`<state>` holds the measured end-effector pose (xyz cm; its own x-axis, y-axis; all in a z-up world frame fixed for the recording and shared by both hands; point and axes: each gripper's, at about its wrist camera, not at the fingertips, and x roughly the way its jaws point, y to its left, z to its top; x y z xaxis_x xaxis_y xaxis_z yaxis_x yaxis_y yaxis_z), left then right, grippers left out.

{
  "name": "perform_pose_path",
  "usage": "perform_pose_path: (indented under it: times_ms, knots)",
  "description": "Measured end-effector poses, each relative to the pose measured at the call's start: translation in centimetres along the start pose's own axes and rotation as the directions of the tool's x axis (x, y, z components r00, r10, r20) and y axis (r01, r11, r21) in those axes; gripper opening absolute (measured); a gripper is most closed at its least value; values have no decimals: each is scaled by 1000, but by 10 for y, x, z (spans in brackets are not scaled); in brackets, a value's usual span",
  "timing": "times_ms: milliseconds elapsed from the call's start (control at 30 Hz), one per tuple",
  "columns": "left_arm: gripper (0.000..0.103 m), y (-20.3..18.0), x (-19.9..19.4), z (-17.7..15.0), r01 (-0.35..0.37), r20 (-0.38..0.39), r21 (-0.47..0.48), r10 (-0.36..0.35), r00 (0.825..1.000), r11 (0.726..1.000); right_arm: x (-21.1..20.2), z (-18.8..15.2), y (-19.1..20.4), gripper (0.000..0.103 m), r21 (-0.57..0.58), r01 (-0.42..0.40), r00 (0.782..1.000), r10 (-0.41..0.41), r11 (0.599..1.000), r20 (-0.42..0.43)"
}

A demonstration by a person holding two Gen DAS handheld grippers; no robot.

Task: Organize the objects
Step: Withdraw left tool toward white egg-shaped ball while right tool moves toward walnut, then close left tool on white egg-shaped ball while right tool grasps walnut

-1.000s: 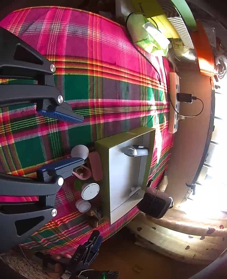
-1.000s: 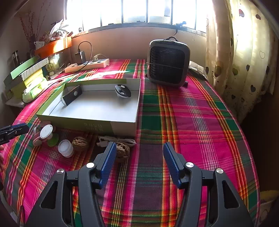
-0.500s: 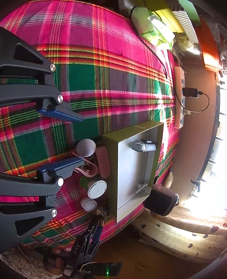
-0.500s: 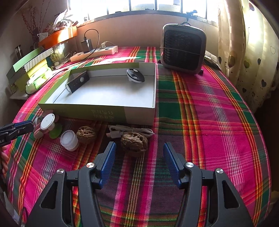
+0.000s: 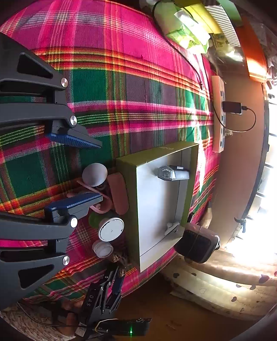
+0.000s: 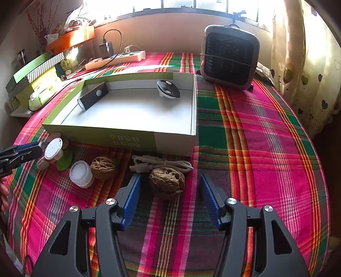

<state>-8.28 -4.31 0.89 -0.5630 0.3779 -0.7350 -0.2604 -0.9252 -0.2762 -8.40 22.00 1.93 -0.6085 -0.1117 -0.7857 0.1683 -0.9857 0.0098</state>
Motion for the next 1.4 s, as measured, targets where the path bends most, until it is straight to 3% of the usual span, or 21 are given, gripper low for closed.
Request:
perform_pose_path:
  times_ms: [467,567,800,1100,1233,1400]
  knots:
    - [41,9,3,3,29,3,-65,-29,1000,997,-1,1,0,34,-7,-17,1000,17,1000,10]
    - [40,6,4,2,45,0,-57,-45,999,997,-2,0,0,34,-6,-21,1000,21,1000,10]
    - [26,0,4,-3,68,-7,-45,-69,998,997,-3,-1,0,34,-8,-23,1000,24,1000,11]
    - [25,-15,-3,-19,130,-41,-33,-132,990,991,-5,-4,1,34,-8,-23,1000,23,1000,13]
    - [25,-21,-5,-22,108,-41,0,-108,993,994,-7,-6,1,34,-15,-23,1000,23,1000,14]
    - [26,-2,-11,-15,57,-9,-53,-57,998,997,-10,-10,0,34,-19,-27,1000,27,999,14]
